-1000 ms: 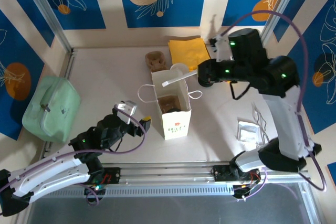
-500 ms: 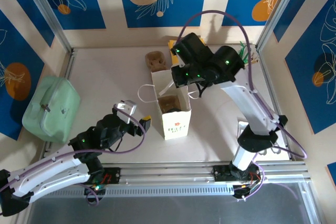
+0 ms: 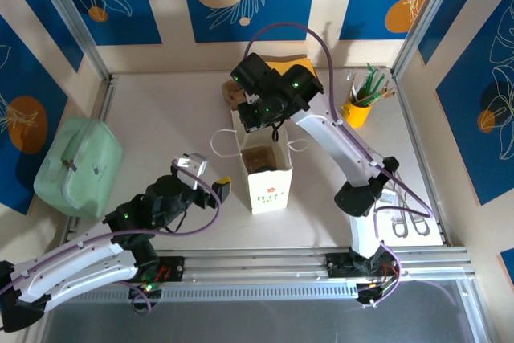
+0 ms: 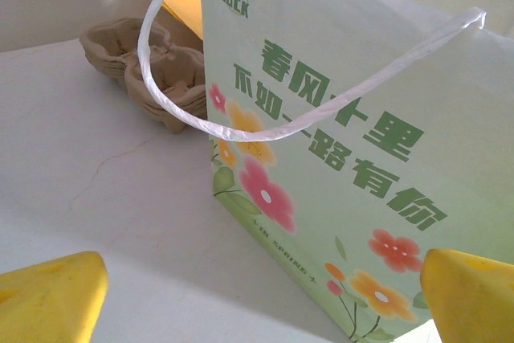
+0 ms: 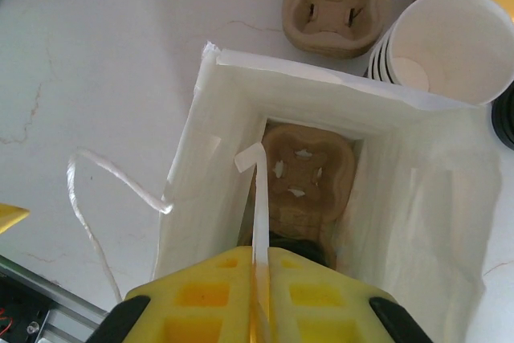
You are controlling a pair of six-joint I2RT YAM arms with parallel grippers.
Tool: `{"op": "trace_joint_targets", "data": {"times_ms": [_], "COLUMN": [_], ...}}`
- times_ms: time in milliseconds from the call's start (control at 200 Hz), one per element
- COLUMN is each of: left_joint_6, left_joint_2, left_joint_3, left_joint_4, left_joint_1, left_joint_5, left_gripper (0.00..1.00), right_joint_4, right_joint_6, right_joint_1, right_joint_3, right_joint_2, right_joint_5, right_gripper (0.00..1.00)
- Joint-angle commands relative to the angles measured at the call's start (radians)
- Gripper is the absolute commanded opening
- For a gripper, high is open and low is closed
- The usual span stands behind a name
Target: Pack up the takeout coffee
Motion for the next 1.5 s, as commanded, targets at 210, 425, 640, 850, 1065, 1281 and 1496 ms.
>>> {"op": "trace_joint_targets", "data": {"times_ms": [210,425,640,850,1065,1281,1496], "left_joint_6": [-0.017,-0.019,-0.019,-0.020,-0.020,-0.022,-0.024], "left_joint_2": [-0.008,-0.005,-0.005,-0.007,-0.007,-0.005,-0.001], "left_joint_3": [0.007,0.009,0.010,0.010,0.018,0.024,0.046], "left_joint_4": [-0.006,-0.006,-0.009,-0.011,-0.022,-0.026,-0.045], "left_joint_1": [-0.007,-0.007,-0.007,-0.007,-0.007,-0.007,-0.007], "left_joint_5": [0.012,0.013,0.012,0.011,0.008,0.011,0.018], "left_gripper": [1.00,1.00,1.00,1.00,1.00,1.00,0.99], "right_joint_4": [-0.033,-0.029,-0.024,-0.025,0.006,0.067,0.119], "right_joint_6": [-0.005,0.002,0.006,0.007,0.003,0.002,-0.002], "right_joint_1": [-0.006,-0.012,-0.018,-0.022,-0.020,-0.018,-0.018], "right_joint_3": [0.036,0.035,0.035,0.043,0.041,-0.013,-0.106], "right_joint_2": [0.049,0.063,0.068,0.068,0.021,-0.076,-0.192], "right_joint_5": [-0.049,-0.067,-0.082,-0.098,-0.169,-0.234,-0.241], "right_gripper": [0.15,0.17,0.21,0.26,0.30,0.37,0.42]}}
